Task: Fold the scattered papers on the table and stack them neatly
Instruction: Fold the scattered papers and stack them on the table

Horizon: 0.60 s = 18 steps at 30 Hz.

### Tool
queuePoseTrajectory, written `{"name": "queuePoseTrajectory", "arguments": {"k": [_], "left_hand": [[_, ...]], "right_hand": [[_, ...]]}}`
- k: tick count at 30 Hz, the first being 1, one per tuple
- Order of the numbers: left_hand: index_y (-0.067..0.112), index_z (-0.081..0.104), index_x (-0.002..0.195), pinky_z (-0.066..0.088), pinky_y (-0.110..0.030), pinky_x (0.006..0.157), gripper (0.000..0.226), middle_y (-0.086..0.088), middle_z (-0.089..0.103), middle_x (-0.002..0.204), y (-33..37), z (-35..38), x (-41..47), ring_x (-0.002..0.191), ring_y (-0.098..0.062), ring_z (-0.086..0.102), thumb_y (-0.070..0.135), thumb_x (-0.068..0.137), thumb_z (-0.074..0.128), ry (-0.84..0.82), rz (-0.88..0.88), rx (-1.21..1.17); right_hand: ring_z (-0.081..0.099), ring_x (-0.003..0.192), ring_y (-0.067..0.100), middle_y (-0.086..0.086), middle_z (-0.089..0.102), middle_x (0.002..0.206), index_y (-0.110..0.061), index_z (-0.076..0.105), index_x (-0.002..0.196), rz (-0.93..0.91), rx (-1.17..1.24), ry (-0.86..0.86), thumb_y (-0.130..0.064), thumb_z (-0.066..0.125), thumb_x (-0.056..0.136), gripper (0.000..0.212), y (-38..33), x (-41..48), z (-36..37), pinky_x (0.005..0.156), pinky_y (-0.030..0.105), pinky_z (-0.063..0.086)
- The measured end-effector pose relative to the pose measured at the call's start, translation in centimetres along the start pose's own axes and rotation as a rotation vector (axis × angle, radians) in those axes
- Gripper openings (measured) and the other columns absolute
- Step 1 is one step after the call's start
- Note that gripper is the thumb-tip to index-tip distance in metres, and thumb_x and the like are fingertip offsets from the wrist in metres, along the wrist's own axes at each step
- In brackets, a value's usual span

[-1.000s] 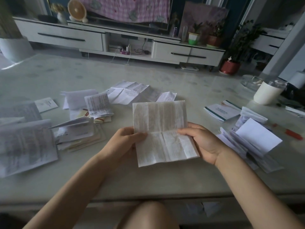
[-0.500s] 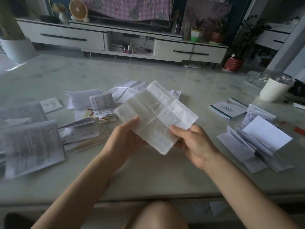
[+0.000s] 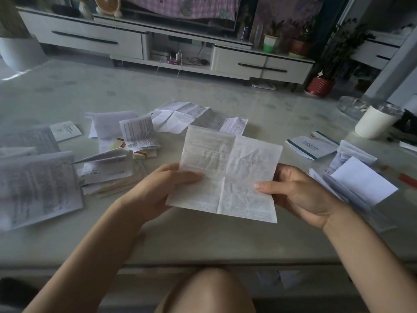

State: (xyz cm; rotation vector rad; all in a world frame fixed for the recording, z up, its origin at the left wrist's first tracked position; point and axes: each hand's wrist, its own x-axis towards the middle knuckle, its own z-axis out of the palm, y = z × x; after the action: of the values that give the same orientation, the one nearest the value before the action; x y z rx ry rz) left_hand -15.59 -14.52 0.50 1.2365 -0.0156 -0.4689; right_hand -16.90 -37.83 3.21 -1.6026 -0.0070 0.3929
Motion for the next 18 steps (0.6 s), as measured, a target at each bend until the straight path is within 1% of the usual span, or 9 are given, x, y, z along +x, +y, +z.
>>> {"name": "queuePoseTrajectory", "arguments": {"k": [3, 5, 7, 8, 10, 11, 14, 16, 18], "left_hand": [[0.01, 0.069, 0.071, 0.05, -0.018, 0.05, 0.023, -0.005, 0.067, 0.07, 0.4, -0.3, 0.0, 0.056, -0.013, 0.063, 0.002, 0.079, 0.049, -0.045, 0.031, -0.02], [0.016, 0.069, 0.062, 0.047, -0.017, 0.048, 0.043, -0.002, 0.065, 0.066, 0.5, -0.5, 0.0, 0.053, -0.012, 0.061, 0.004, 0.086, 0.035, -0.086, 0.04, -0.001], [0.016, 0.069, 0.055, 0.048, -0.017, 0.047, 0.054, -0.004, 0.065, 0.062, 0.5, -0.7, -0.1, 0.05, -0.013, 0.061, 0.001, 0.088, 0.028, -0.126, 0.039, 0.016], [0.015, 0.069, 0.055, 0.049, -0.018, 0.047, 0.054, -0.005, 0.065, 0.061, 0.5, -0.7, -0.3, 0.05, -0.014, 0.061, 0.002, 0.089, 0.029, -0.153, 0.042, 0.03], [0.015, 0.069, 0.055, 0.051, -0.018, 0.047, 0.042, -0.006, 0.066, 0.061, 0.5, -0.5, -0.3, 0.05, -0.014, 0.062, 0.01, 0.083, 0.038, -0.202, 0.048, 0.099], [0.015, 0.07, 0.055, 0.051, -0.018, 0.048, 0.034, -0.006, 0.067, 0.062, 0.3, -0.4, -0.3, 0.051, -0.013, 0.063, 0.013, 0.075, 0.043, -0.219, 0.048, 0.15], [0.015, 0.073, 0.061, 0.053, -0.021, 0.057, 0.03, -0.006, 0.069, 0.068, -0.3, -0.1, -0.1, 0.058, -0.013, 0.065, 0.011, 0.065, 0.043, -0.261, 0.044, 0.271], [0.016, 0.074, 0.075, 0.054, -0.026, 0.063, 0.026, -0.01, 0.07, 0.08, -0.4, 0.0, -0.1, 0.068, -0.017, 0.066, 0.013, 0.068, 0.05, -0.269, 0.019, 0.209], [0.013, 0.07, 0.093, 0.055, -0.029, 0.066, 0.03, -0.014, 0.068, 0.091, -0.2, -0.2, 0.0, 0.076, -0.022, 0.066, 0.024, 0.069, 0.055, -0.223, -0.021, 0.036]], "right_hand": [[0.069, 0.088, 0.016, 0.01, 0.072, 0.097, -0.002, 0.071, 0.096, -0.054, 0.096, -0.025, -0.009, 0.069, 0.061, 0.036, 0.0, 0.1, -0.1, 0.072, 0.021, 0.055], [0.069, 0.08, 0.01, 0.004, 0.074, 0.087, -0.009, 0.077, 0.078, -0.054, 0.06, -0.081, -0.004, 0.065, 0.062, 0.021, -0.4, -0.2, -0.2, 0.069, 0.017, 0.054], [0.069, 0.081, 0.008, 0.002, 0.074, 0.087, -0.009, 0.077, 0.07, -0.009, -0.026, -0.136, 0.016, 0.048, 0.071, 0.039, -0.9, -0.5, -0.7, 0.069, 0.016, 0.054], [0.069, 0.081, 0.009, 0.003, 0.074, 0.089, -0.006, 0.076, 0.068, 0.008, -0.075, -0.154, 0.021, 0.04, 0.072, 0.045, -1.1, -0.6, -0.8, 0.068, 0.016, 0.053], [0.069, 0.079, 0.014, 0.01, 0.073, 0.094, -0.003, 0.074, 0.073, 0.004, -0.13, -0.156, 0.008, 0.042, 0.071, 0.034, -1.5, -0.6, -0.9, 0.066, 0.02, 0.054], [0.068, 0.078, 0.017, 0.012, 0.073, 0.097, -0.003, 0.073, 0.082, 0.009, -0.148, -0.163, -0.003, 0.046, 0.072, 0.029, -1.5, -0.5, -0.6, 0.066, 0.022, 0.054], [0.064, 0.078, 0.012, 0.004, 0.072, 0.096, -0.015, 0.066, 0.104, 0.099, -0.346, -0.265, -0.034, 0.064, 0.076, 0.034, -1.3, -0.4, 1.6, 0.065, 0.018, 0.049], [0.064, 0.077, 0.012, 0.006, 0.071, 0.09, -0.012, 0.065, 0.105, 0.132, -0.438, -0.33, -0.032, 0.072, 0.074, 0.037, -1.0, -0.3, 3.1, 0.064, 0.019, 0.05], [0.065, 0.079, 0.02, 0.017, 0.071, 0.092, -0.003, 0.065, 0.102, 0.103, -0.423, -0.244, -0.024, 0.072, 0.069, 0.04, -1.0, -0.1, 3.7, 0.07, 0.026, 0.054]]}}
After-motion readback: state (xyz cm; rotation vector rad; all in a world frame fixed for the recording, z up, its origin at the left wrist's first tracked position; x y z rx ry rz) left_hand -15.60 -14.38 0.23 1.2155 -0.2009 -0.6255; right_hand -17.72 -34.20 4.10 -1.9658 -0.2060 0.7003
